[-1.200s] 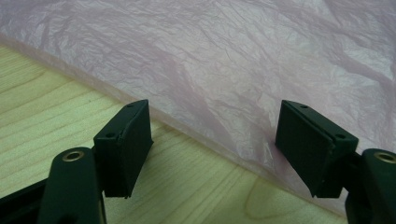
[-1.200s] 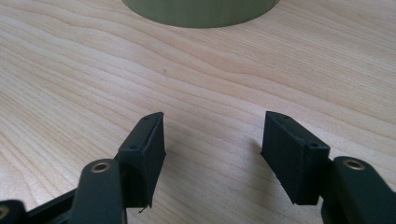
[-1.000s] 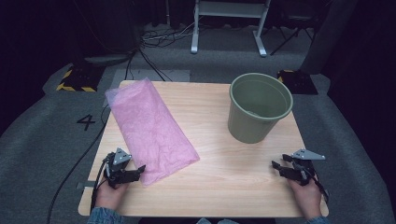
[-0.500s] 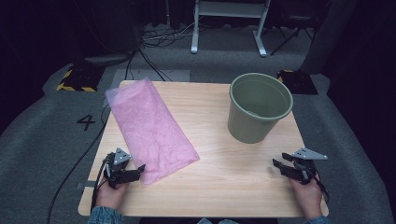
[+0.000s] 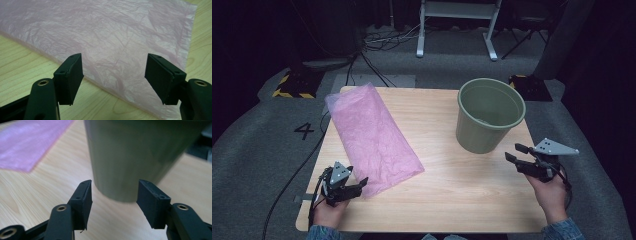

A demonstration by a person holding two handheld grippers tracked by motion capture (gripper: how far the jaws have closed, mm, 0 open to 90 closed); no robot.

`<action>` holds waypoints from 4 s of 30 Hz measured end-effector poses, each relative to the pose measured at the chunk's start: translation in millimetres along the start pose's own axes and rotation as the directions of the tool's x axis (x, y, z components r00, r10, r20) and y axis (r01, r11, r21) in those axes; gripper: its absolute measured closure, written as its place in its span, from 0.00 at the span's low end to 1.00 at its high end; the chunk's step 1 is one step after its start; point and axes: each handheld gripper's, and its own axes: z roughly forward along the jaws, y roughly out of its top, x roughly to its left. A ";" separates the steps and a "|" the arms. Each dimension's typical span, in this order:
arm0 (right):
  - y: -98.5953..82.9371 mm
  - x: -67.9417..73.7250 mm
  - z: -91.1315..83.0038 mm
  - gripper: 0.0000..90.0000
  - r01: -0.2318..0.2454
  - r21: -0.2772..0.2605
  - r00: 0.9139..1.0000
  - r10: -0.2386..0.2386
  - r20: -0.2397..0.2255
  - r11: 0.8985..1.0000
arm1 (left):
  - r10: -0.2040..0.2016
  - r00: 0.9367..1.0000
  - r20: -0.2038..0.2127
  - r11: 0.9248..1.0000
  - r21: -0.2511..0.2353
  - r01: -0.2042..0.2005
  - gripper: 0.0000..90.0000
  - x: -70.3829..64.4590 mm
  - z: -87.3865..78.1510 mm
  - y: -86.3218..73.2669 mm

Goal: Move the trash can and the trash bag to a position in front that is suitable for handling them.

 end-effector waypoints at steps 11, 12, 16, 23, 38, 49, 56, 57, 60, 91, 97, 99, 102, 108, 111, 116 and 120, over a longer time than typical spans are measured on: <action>66.0 14.3 1.3 0.43 0.123 -0.028 0.992 -0.124 -0.034 0.992 | -0.001 1.000 0.003 1.000 0.004 0.001 0.34 -1.7 -1.2 -1.6; 69.9 15.7 4.6 0.44 0.124 -0.021 0.991 -0.125 -0.044 0.992 | 0.001 1.000 0.003 1.000 0.007 -0.001 0.34 -1.8 -1.1 -1.5; 84.7 22.9 20.0 0.51 0.126 -0.023 0.988 -0.128 -0.085 0.992 | -0.005 1.000 -0.002 1.000 -0.004 0.005 0.35 -2.4 -1.0 -0.5; 108.6 26.6 51.4 0.59 0.111 0.027 0.987 -0.107 -0.120 0.993 | -0.005 1.000 0.004 1.000 0.000 0.005 0.35 -1.4 -0.1 -0.7; 117.0 33.3 68.3 0.86 0.153 0.083 0.969 -0.133 -0.210 0.985 | -0.009 1.000 0.014 1.000 -0.001 0.009 0.35 -0.4 1.3 -1.8; 104.2 78.3 46.8 0.80 0.201 0.035 0.929 -0.179 -0.324 0.979 | -0.001 1.000 0.001 1.000 -0.003 0.001 0.35 -1.8 4.1 2.4; 100.0 111.4 34.0 0.77 0.247 0.005 0.886 -0.224 -0.406 0.969 | -0.004 1.000 0.003 1.000 -0.007 0.004 0.36 -1.4 5.8 4.6; 100.1 116.9 31.8 0.77 0.262 -0.001 0.881 -0.239 -0.408 0.965 | 0.000 1.000 0.003 1.000 -0.008 0.000 0.36 -1.6 6.4 5.2; 100.6 132.0 26.0 0.76 0.283 -0.013 0.861 -0.260 -0.438 0.959 | 0.008 1.000 0.009 1.000 -0.007 -0.008 0.36 -2.8 7.9 6.9; 103.9 149.5 -12.5 0.65 0.265 -0.136 0.819 -0.297 -0.491 0.955 | -0.002 1.000 0.000 1.000 -0.010 0.002 0.36 -0.4 4.9 4.9; 100.5 108.0 -13.9 0.57 0.215 -0.113 0.886 -0.243 -0.395 0.970 | -0.009 1.000 -0.008 1.000 -0.008 0.009 0.35 1.9 4.9 4.6; 97.8 94.0 -15.6 0.56 0.192 -0.103 0.904 -0.216 -0.368 0.976 | -0.007 1.000 -0.010 1.000 -0.004 0.007 0.35 2.9 5.4 4.7; 91.7 73.1 -18.0 0.53 0.164 -0.085 0.932 -0.183 -0.314 0.983 | -0.014 1.000 -0.009 1.000 -0.001 0.014 0.35 2.7 6.3 4.9; 71.1 36.0 -18.8 0.49 0.104 -0.038 0.972 -0.110 -0.206 0.994 | -0.019 1.000 -0.009 1.000 0.003 0.019 0.35 3.7 7.4 5.4; 57.0 20.2 -18.6 0.47 0.060 -0.026 0.983 -0.063 -0.172 0.998 | -0.021 1.000 -0.012 1.000 0.005 0.021 0.35 5.7 7.9 5.4; 30.1 2.2 -17.3 0.46 0.023 0.015 0.992 -0.021 -0.128 1.000 | -0.028 1.000 -0.014 1.000 0.010 0.028 0.35 7.2 7.3 4.4; 3.6 -8.7 -11.8 0.46 0.025 0.077 0.998 -0.020 -0.061 0.997 | -0.029 0.999 -0.018 1.000 0.011 0.029 0.35 7.6 6.0 3.6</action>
